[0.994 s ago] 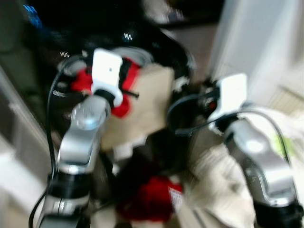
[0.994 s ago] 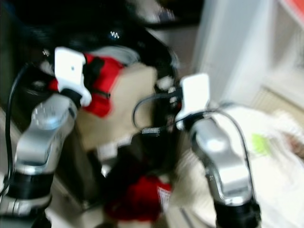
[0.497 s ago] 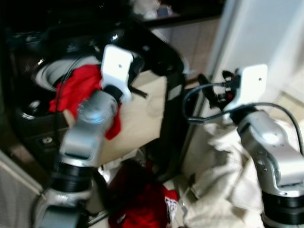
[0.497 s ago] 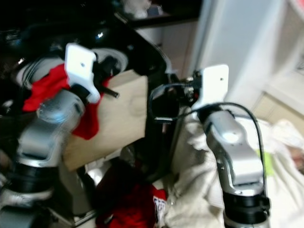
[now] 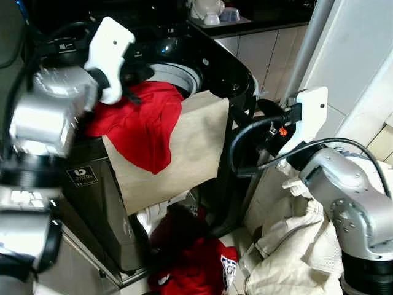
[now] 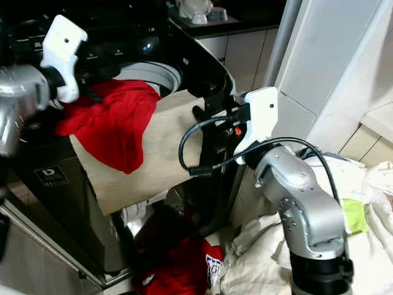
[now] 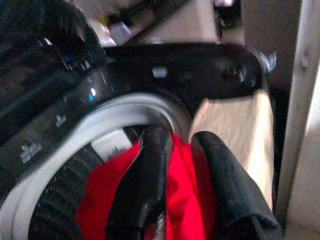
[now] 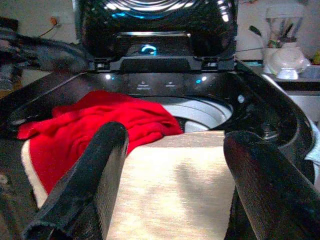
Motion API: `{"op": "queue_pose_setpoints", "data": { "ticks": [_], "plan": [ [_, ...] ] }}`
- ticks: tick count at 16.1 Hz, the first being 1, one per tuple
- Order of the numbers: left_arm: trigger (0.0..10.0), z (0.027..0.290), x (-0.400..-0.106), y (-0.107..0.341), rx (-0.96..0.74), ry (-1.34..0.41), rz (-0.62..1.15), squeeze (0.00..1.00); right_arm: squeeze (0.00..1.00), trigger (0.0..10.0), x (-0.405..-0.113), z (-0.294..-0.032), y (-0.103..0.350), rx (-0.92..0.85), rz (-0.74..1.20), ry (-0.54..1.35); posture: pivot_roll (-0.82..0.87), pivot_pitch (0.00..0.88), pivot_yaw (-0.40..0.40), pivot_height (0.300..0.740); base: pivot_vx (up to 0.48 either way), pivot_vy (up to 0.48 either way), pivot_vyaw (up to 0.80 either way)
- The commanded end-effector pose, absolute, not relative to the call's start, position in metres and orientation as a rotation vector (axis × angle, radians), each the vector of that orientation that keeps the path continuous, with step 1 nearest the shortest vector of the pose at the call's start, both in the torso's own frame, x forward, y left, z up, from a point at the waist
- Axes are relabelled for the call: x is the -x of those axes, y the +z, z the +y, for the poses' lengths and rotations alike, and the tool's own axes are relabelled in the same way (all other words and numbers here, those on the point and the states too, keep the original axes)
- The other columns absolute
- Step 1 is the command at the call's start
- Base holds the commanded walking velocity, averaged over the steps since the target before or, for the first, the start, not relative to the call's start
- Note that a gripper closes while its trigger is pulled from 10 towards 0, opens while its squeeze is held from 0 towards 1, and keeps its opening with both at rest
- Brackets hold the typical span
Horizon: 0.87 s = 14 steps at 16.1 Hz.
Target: Clothes washing
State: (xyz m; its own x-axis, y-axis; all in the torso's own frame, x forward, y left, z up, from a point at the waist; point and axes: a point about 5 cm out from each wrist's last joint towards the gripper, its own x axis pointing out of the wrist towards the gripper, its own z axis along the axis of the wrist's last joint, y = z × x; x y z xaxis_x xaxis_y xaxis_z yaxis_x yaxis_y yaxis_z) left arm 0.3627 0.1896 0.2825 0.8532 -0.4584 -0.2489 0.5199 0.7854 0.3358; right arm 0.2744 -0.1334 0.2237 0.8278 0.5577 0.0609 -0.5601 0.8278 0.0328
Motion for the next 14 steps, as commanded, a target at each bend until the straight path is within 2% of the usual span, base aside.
{"op": "queue_pose_setpoints", "data": {
  "ticks": [1,4,8,11,12,13,14],
  "plan": [
    [10.0,0.192,-0.366,0.278,-0.436,-0.532,0.204,1.0,0.0,10.0,-0.272,-0.134,0.225,-0.052,-0.04,0.614,-0.09,0.0,0.03,0.74,0.0,0.0,0.0],
    [10.0,0.208,-0.38,0.285,-0.473,-0.482,0.259,1.0,0.0,10.0,-0.266,-0.135,0.222,-0.038,-0.017,0.654,-0.1,0.0,0.047,0.74,0.0,0.0,0.0],
    [10.0,0.221,-0.385,0.278,-0.47,-0.533,0.335,1.0,0.0,10.0,-0.262,-0.137,0.214,-0.031,0.021,0.674,-0.11,0.0,0.054,0.74,0.0,0.0,0.0],
    [10.0,0.222,-0.383,0.261,-0.473,-0.613,0.414,1.0,0.0,10.0,-0.26,-0.133,0.215,-0.037,0.025,0.702,-0.12,0.0,0.068,0.74,0.0,0.0,0.0],
    [10.0,0.22,-0.382,0.25,-0.434,-0.677,0.457,0.45,0.0,10.0,-0.258,-0.132,0.215,-0.044,0.029,0.721,-0.13,0.0,0.07,0.74,0.0,0.0,0.0],
    [10.0,0.221,-0.381,0.241,-0.425,-0.703,0.486,0.0,0.0,10.0,-0.257,-0.131,0.212,-0.037,0.04,0.731,-0.13,0.0,0.076,0.74,0.0,0.0,0.0],
    [10.0,0.217,-0.379,0.231,-0.39,-0.775,0.511,0.0,0.0,10.0,-0.254,-0.132,0.21,-0.034,0.049,0.738,-0.13,0.0,0.08,0.74,0.0,0.0,0.0]
  ]
}}
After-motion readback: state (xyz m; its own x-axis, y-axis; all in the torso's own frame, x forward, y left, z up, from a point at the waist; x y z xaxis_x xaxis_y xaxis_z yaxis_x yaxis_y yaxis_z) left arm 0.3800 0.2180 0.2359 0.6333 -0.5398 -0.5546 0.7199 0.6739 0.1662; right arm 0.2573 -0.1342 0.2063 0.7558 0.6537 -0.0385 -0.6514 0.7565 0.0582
